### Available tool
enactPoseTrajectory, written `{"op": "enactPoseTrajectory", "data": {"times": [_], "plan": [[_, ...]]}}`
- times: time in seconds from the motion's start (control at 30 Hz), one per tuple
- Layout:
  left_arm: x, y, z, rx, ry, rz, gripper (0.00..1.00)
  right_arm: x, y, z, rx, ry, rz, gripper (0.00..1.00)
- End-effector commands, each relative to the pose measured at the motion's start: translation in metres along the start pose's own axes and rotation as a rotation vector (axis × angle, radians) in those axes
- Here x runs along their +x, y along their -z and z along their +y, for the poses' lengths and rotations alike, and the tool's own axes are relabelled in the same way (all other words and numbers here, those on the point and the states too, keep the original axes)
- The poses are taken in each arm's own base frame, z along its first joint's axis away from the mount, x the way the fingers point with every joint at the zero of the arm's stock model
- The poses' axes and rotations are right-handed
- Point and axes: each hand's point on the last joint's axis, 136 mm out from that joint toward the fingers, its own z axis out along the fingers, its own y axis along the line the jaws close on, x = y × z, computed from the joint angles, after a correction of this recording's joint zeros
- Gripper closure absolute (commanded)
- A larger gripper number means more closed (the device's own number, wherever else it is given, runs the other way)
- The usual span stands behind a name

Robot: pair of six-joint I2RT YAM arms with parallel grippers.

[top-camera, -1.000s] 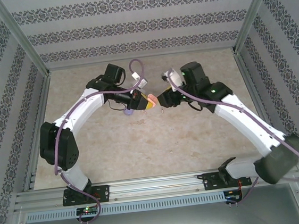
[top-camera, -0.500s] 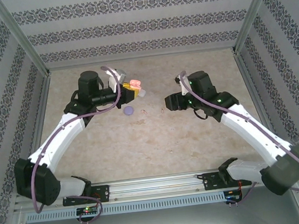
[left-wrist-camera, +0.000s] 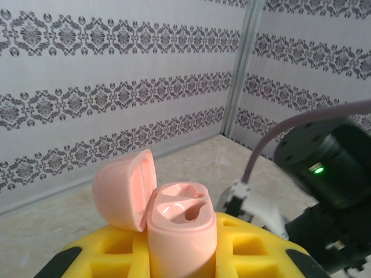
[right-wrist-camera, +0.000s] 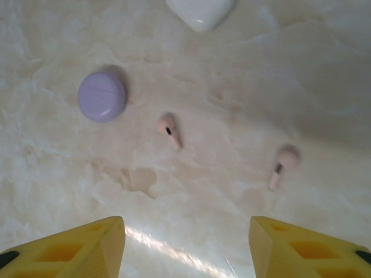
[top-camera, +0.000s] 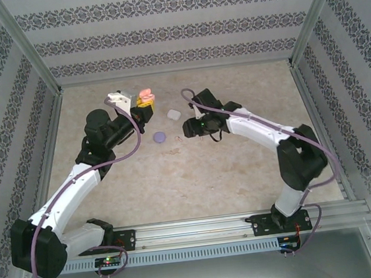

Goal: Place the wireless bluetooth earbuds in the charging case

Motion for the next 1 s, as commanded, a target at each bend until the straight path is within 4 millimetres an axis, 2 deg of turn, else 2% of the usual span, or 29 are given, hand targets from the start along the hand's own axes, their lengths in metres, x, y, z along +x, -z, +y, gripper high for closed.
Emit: {"op": "enactPoseTrajectory", "data": {"times": [0.0,0.2,0.5,0.77,0.97], "plan": [[-0.03,0.007,0.0,-0.021,0.002,-0.117,1.0,-0.008,-0.015,0.009,0.026,0.054,0.027,0.43],[-0.033,0.014,0.008,-0.067,0.038,-0.201,1.0,-0.01,-0.048,0.018,0.063,0.113,0.098,0.44],[-0.043,0.026,0.012,-0.098,0.083,-0.275,1.0,-0.004,-0.082,0.016,0.132,0.184,0.163,0.45],[-0.044,0.03,0.009,-0.088,0.1,-0.28,1.0,-0.001,-0.102,0.017,0.16,0.219,0.199,0.46],[-0.043,0.032,0.01,-0.095,0.106,-0.276,1.0,-0.001,-0.11,0.014,0.173,0.228,0.215,0.49]]}}
